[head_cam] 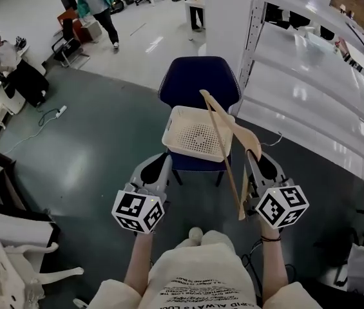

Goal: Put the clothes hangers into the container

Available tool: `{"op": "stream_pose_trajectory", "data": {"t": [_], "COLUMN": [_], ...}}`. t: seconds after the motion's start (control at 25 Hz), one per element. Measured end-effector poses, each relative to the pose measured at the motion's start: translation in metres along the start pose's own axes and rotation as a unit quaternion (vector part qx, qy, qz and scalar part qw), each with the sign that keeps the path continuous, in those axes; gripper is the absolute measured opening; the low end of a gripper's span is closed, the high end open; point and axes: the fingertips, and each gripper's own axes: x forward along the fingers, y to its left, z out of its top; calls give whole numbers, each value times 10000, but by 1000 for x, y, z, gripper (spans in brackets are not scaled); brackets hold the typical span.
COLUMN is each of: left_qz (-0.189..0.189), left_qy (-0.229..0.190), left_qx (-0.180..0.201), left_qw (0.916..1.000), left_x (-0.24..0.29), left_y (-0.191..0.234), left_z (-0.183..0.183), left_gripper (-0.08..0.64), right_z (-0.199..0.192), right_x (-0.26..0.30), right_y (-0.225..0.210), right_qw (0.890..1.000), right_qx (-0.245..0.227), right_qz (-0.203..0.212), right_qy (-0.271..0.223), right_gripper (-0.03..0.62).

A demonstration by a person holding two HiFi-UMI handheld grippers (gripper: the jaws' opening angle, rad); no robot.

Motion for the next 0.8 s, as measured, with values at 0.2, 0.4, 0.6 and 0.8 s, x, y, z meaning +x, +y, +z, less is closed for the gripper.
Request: {"op": "stream_pose_trajectory", "data": {"t": [0.2, 0.4, 0.6, 0.8], "left_qz": [-3, 35, 145, 234], "left_qy": [178, 351, 507, 883], "left_qx": [-244, -506, -831, -1201], "left_qw": [9995, 9981, 9951, 9886], "left_x": [29, 58, 106, 159], "left_y": [20, 44, 79, 99], "left_z": [-17, -35, -49, -76], "left_gripper": [23, 23, 23, 23], "right_z": [-3, -13, -21, -39], "right_x": [37, 80, 141, 192], "right_y": [-15, -30, -53, -87], "right_qw": [9998, 9991, 9968, 9902], "right_qx": [-20, 35, 54, 94], "right_qz": [30, 67, 245, 432], "right_qy": [196, 412, 757, 1325], "right_gripper": [54, 54, 54, 54]}}
